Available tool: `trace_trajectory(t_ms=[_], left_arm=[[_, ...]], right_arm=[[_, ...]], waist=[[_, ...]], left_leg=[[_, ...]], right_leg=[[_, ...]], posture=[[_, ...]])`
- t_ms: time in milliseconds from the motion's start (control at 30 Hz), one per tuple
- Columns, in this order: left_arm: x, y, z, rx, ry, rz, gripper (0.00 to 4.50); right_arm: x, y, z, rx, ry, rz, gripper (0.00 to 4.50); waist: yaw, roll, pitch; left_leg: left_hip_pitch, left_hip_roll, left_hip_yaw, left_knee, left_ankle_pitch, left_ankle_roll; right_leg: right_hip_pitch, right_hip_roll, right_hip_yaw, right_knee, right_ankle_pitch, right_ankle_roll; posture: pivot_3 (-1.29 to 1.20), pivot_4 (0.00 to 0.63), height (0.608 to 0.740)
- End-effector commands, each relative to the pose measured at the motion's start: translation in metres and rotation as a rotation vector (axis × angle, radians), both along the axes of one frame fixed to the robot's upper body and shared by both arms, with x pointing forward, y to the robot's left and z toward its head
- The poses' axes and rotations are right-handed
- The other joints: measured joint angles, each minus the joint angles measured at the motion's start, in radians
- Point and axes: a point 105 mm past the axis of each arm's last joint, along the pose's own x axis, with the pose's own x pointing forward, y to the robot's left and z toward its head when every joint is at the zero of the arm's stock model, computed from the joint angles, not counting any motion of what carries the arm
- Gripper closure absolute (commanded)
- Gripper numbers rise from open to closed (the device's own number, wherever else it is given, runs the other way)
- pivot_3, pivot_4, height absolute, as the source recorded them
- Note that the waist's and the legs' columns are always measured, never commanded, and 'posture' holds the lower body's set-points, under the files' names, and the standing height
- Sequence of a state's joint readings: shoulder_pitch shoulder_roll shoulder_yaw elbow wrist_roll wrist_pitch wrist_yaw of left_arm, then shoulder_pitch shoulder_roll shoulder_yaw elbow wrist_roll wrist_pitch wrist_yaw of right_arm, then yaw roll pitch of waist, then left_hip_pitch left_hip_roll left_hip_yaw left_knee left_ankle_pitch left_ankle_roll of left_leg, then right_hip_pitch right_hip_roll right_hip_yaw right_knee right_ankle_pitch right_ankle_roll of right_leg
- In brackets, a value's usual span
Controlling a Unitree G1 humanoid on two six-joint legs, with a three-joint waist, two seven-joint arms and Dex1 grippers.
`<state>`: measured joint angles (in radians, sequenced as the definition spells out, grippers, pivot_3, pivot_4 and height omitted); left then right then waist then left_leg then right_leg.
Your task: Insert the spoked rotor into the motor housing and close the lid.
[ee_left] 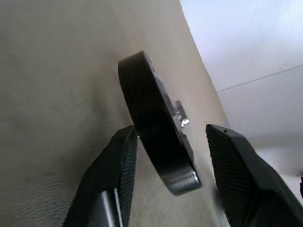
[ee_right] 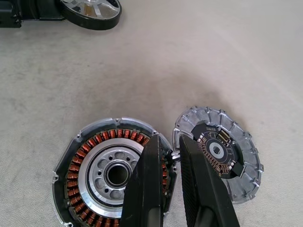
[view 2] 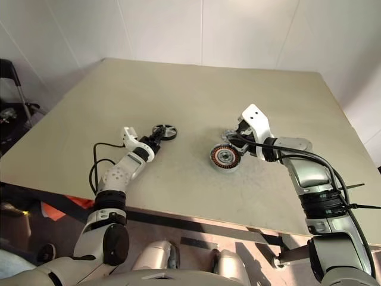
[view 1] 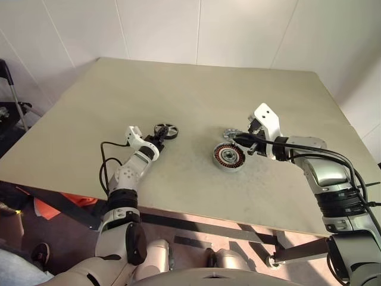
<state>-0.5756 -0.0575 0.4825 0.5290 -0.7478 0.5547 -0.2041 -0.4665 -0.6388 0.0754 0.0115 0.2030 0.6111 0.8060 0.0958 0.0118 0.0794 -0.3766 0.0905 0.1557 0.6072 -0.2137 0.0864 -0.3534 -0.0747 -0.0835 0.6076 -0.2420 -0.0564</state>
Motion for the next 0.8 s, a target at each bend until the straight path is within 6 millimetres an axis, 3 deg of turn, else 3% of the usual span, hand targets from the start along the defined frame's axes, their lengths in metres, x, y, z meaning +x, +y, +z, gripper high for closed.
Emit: trace_trajectory(t_ms=[33,333,467,633,800], left_arm=[[0.004,0.001,0.01,-0.02,-0.022,0.0,2.92],[0.003,-0.005,0.012,-0.069,-0.023,-0.031,2.92],[0.003,-0.008,0.013,-0.121,-0.02,-0.045,2.92],[0.003,-0.01,0.009,-0.124,-0.005,-0.049,4.11],[0.003,-0.025,0.014,-0.158,-0.009,-0.12,4.11]], right_arm=[[0.005,-0.001,0.024,0.026,-0.081,-0.008,3.86],[0.014,-0.014,0.026,0.011,-0.092,-0.086,3.86],[0.022,-0.04,0.03,-0.021,-0.114,-0.182,3.86],[0.024,-0.05,0.031,-0.034,-0.118,-0.225,3.86],[0.023,-0.059,0.03,-0.051,-0.119,-0.266,3.86]], waist=[[0.0,0.0,0.0],[0.0,0.0,0.0],[0.002,0.0,0.0],[0.001,0.0,0.0],[0.003,0.0,0.0]], left_leg=[[0.0,0.0,0.0,0.0,0.0,0.0],[0.0,0.0,0.0,0.0,0.0,0.0],[0.0,0.0,0.0,0.0,0.0,0.0],[0.001,0.0,0.0,0.0,0.0,-0.001],[0.002,0.0,0.0,0.0,0.0,-0.001]], right_leg=[[0.0,0.0,0.0,0.0,0.0,0.0],[0.0,0.0,0.0,0.0,0.0,0.0],[0.0,0.0,0.0,0.0,0.0,0.0],[0.001,0.0,0.0,0.0,0.0,0.0],[0.002,0.0,0.0,0.0,0.0,0.0]], posture=[[0.0,0.0,0.74],[0.0,0.0,0.74],[0.0,0.0,0.74],[0.0,0.0,0.74],[0.0,0.0,0.74]])
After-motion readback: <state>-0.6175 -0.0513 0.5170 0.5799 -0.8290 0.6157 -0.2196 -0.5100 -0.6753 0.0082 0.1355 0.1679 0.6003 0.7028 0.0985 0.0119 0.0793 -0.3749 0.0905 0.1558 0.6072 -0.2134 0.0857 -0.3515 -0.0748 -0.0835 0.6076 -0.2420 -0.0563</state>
